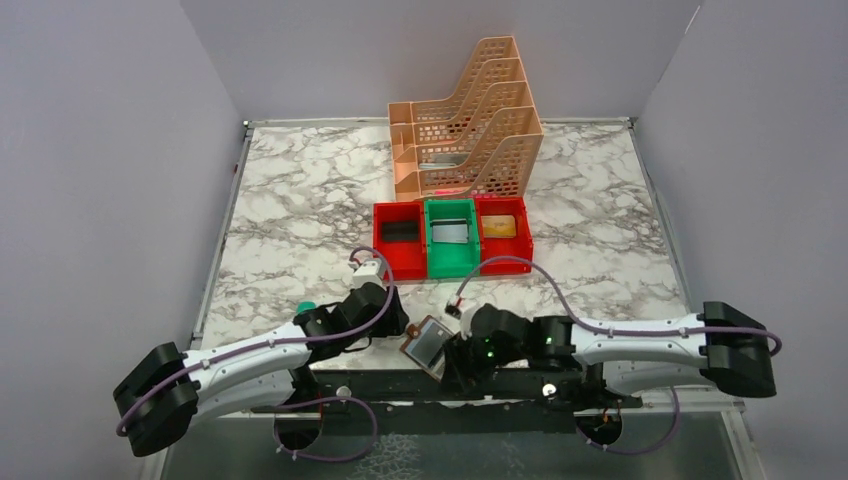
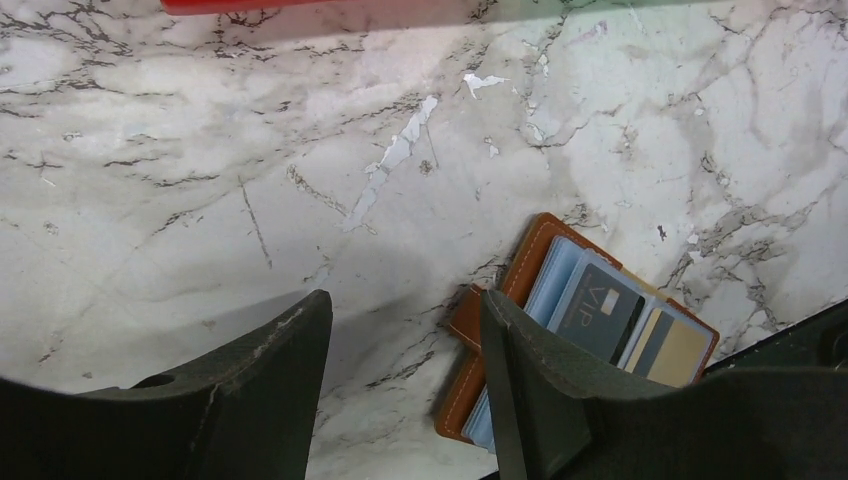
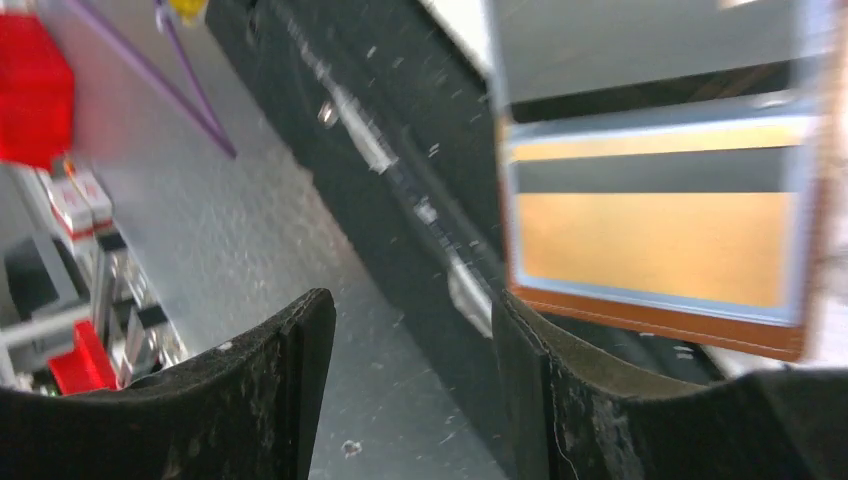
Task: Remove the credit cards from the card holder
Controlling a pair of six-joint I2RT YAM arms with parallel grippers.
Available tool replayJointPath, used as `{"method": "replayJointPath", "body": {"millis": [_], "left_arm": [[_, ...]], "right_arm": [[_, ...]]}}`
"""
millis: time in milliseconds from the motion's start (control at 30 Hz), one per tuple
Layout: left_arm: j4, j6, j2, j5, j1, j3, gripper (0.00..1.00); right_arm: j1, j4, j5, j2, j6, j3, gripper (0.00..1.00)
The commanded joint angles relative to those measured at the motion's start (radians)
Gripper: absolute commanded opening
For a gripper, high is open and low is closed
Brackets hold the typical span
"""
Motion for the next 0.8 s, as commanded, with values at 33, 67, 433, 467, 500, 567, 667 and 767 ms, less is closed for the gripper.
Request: {"method": "replayJointPath", "body": {"millis": [33,67,433,467,500,567,667,767], "left_arm": [[0.014,0.030,0.040,-0.022,0.002,0.062,0.60],[0.011,0.033,0.041,-0.020,0.002,0.068,0.60],[0.021,0.046,0.044,0.010,0.005,0.065,0.60],[0.018,0.043,0.047,0.006,0.005,0.067,0.60],[0.017,0.040,0.048,0.000,0.005,0.068,0.60],[0.021,0.036,0.051,-0.004,0.005,0.066,0.60],[0.022,0.043,0.060,0.005,0.007,0.068,0.60],[0.021,0.049,0.070,0.012,0.007,0.074,0.60]], "right_arm": [[0.149,-0.028,0.129,0.176,0.063,0.117,0.64],[0.163,-0.031,0.142,0.213,0.067,0.132,0.64],[0.194,-0.030,0.215,0.373,0.073,0.169,0.65],[0.193,-0.028,0.203,0.382,0.067,0.174,0.65],[0.193,-0.025,0.194,0.395,0.062,0.180,0.65],[0.193,-0.056,0.217,0.420,0.067,0.198,0.65],[0.193,-0.161,0.314,0.438,0.074,0.230,0.64],[0.192,-0.147,0.301,0.395,-0.027,0.207,0.59]]}}
